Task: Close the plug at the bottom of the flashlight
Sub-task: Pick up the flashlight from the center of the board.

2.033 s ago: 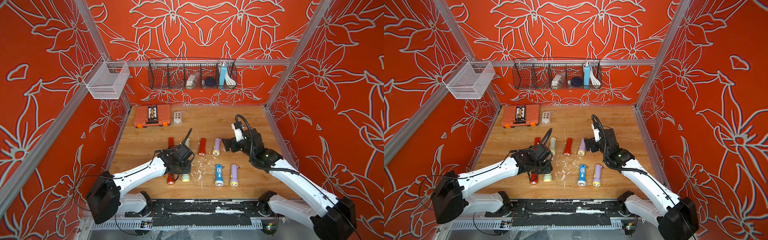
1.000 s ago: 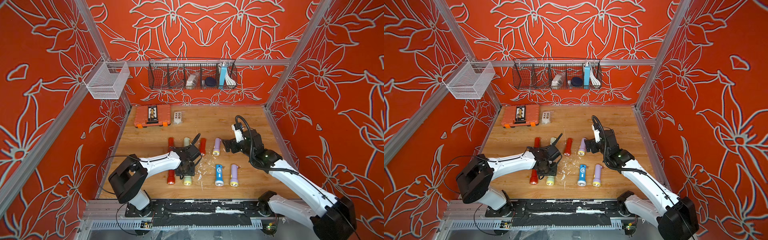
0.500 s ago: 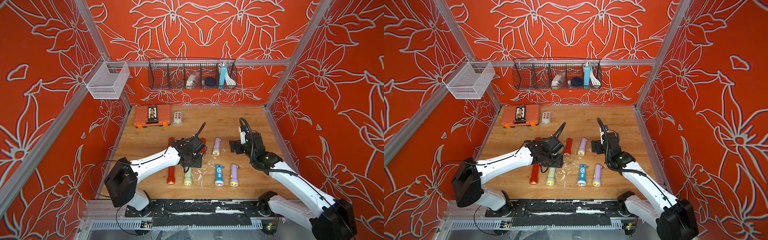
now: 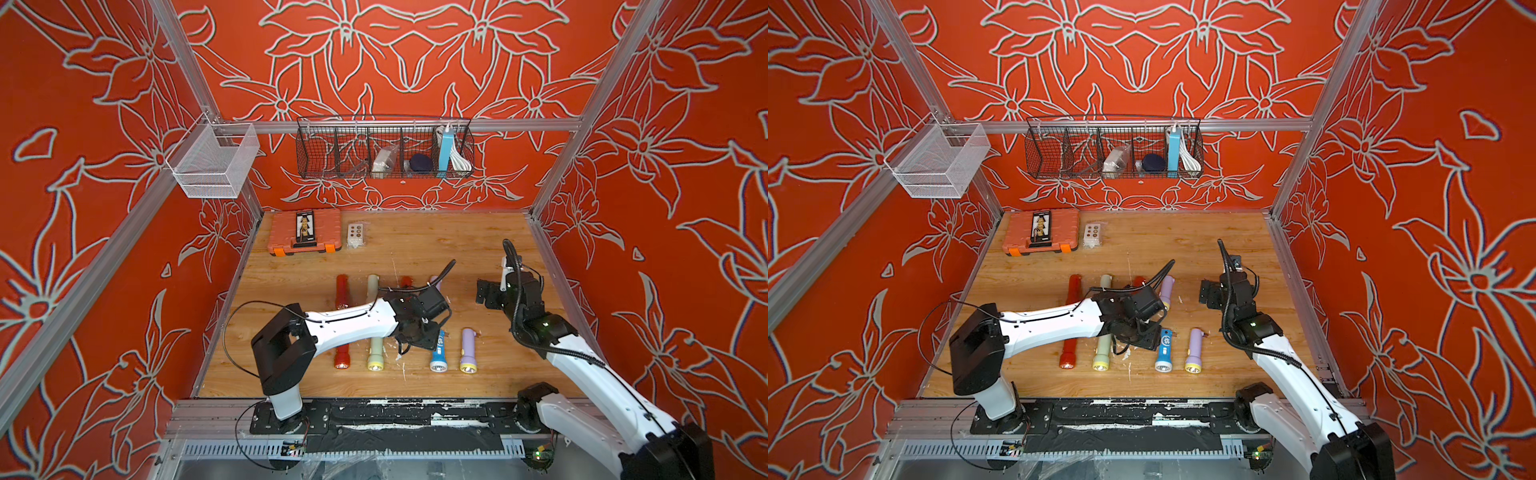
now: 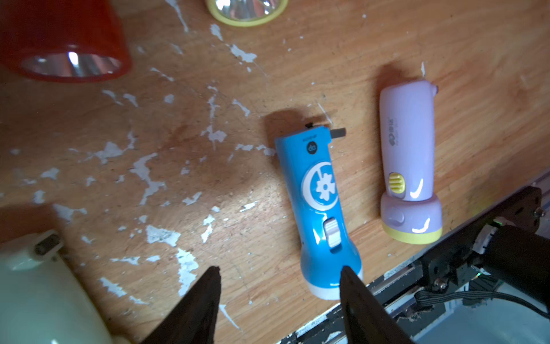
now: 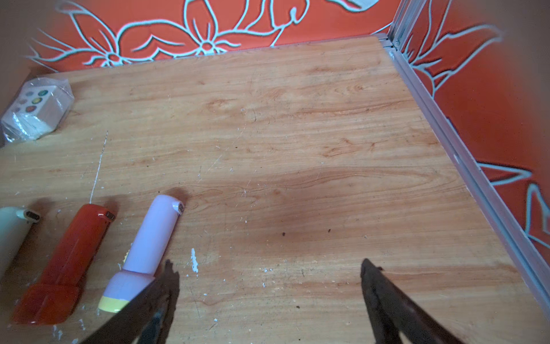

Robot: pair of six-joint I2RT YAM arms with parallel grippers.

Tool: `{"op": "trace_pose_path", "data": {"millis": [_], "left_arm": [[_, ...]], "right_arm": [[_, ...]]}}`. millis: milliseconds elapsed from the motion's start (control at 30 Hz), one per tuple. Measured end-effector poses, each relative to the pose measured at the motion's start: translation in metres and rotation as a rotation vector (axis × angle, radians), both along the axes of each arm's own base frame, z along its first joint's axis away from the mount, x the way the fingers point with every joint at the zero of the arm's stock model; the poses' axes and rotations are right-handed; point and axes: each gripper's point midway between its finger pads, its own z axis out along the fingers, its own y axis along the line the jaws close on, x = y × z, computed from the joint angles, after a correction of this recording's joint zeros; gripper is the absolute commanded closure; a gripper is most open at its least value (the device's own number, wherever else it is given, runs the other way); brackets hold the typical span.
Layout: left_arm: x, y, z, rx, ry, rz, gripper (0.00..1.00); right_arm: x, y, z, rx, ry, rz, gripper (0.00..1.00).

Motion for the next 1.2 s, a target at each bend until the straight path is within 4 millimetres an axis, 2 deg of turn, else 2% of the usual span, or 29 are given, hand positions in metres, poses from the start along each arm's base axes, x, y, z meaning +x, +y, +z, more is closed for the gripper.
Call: {"op": "trace_pose_path", "data": {"millis": [333,467,600,867,1067,1200], "left_arm": [[0.000,-0.037,-0.030,0.083,0.029,-0.114,0.33],[-0.005,-0.033,-0.046,0.136,0.052,-0.137,0.33],[-0.007,-0.030,-0.055,0.166,0.067,-0.146,0.34],[-0.006,-0.032,-0.061,0.183,0.072,-0.160,0.49],[-0.005,-0.032,-0.061,0.185,0.071,-0.167,0.64],[-0.003,-0.031,-0.060,0.187,0.057,-0.168,0.78]], "right_arm": [[-0.010,-0.009,0.024,0.043,-0.099,-0.025,0.02],[-0.012,-0.010,0.029,0.050,-0.116,-0.027,0.02],[-0.013,-0.010,0.029,0.051,-0.120,-0.028,0.02],[-0.014,-0.012,0.033,0.055,-0.133,-0.032,0.02],[-0.015,-0.012,0.033,0.056,-0.133,-0.032,0.02],[-0.015,-0.012,0.032,0.056,-0.133,-0.031,0.02]]}}
